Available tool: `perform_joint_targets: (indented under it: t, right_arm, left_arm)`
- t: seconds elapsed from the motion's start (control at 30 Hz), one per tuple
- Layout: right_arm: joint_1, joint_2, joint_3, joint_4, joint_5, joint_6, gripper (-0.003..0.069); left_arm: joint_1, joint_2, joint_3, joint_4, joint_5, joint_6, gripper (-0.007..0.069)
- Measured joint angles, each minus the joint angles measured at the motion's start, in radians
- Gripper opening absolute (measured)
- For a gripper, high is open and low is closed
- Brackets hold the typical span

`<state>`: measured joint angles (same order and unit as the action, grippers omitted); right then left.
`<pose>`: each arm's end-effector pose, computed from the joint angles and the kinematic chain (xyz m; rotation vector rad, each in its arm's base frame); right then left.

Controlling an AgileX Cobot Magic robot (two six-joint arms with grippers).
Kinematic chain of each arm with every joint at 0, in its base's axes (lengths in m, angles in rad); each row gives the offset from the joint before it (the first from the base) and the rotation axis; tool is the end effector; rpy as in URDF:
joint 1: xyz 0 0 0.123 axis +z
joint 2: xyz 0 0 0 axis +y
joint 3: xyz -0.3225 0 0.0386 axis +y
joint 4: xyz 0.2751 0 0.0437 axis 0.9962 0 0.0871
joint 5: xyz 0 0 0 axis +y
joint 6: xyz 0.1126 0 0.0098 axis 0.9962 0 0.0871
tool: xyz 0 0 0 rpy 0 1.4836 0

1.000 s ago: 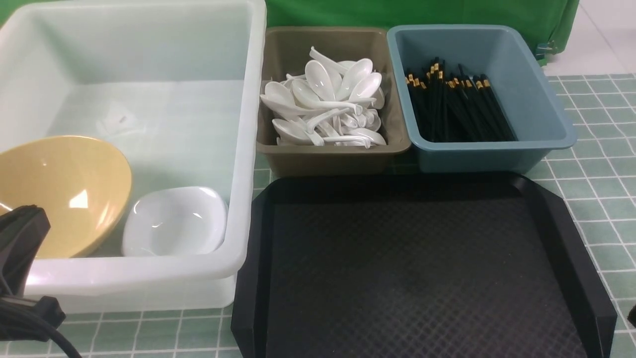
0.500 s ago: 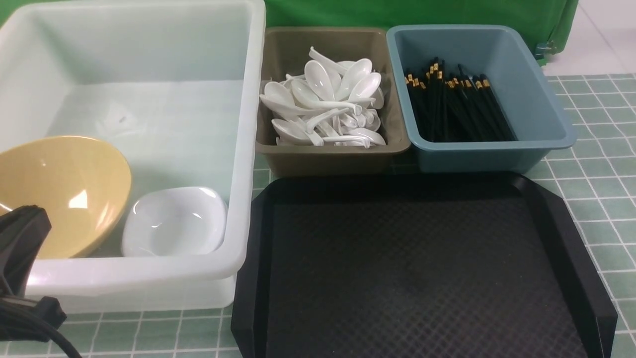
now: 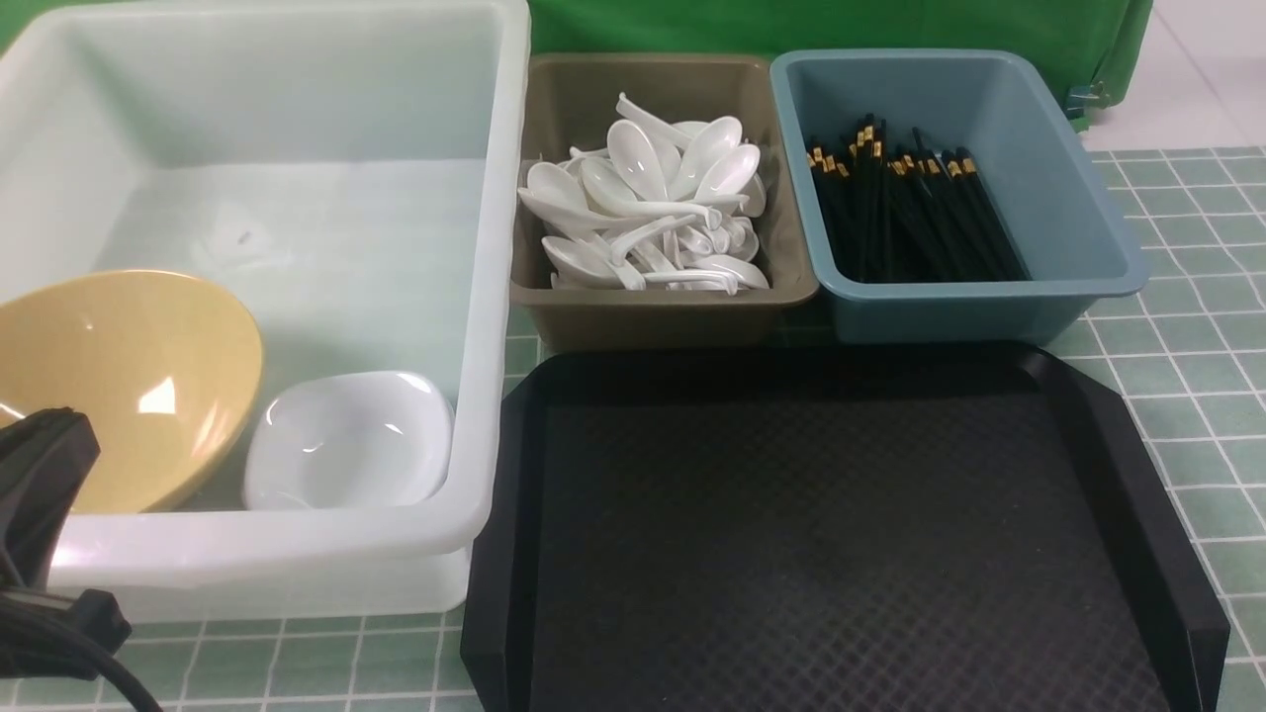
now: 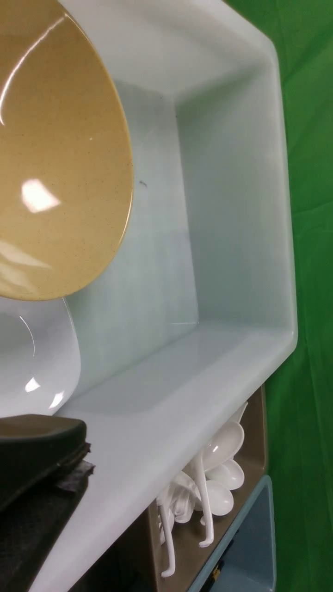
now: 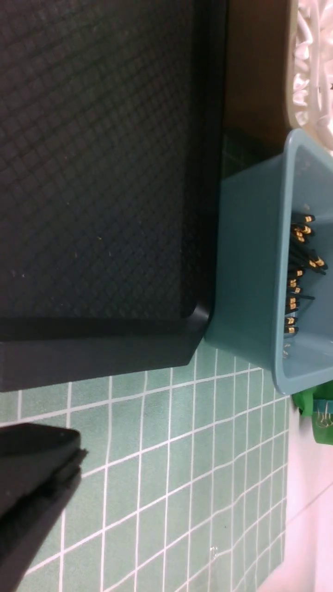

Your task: On blue table put chopsticks spoon bowls plates into blue grey white boxes.

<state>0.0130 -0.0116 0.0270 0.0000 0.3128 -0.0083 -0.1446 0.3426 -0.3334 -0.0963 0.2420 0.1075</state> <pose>0.0626 0.0008 0.1703 -0.0193 1.8117 0.0033 0.0948 -0.0164 0.2905 0.1544 1.7282 -0.1161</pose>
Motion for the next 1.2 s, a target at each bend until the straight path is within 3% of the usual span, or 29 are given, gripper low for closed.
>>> perform_joint_targets:
  t: [0.43,0.73,0.9,1.03,1.2]
  right_arm:
    - [0.0,0.0,0.0,0.0,0.001,-0.003,0.0053]
    - [0.0,0.0,0.0,0.0,0.001,-0.003,0.0059]
    - [0.0,0.0,0.0,0.0,0.001,-0.003,0.0066]
    - [0.0,0.0,0.0,0.0,0.001,-0.003,0.0068]
    - [0.0,0.0,0.0,0.0,0.001,-0.003,0.0071]
  left_arm:
    - [0.0,-0.004,0.005,0.0,-0.003,0.0,0.0002]
    - [0.022,-0.237,0.204,-0.013,-0.039,-0.009,0.0002]
    - [0.028,-0.346,0.345,0.019,-0.033,-0.1,0.0002]
    - [0.028,-0.353,0.359,0.064,0.036,-0.218,0.0002]
    - [0.028,-0.354,0.358,0.071,0.082,-0.259,0.0002]
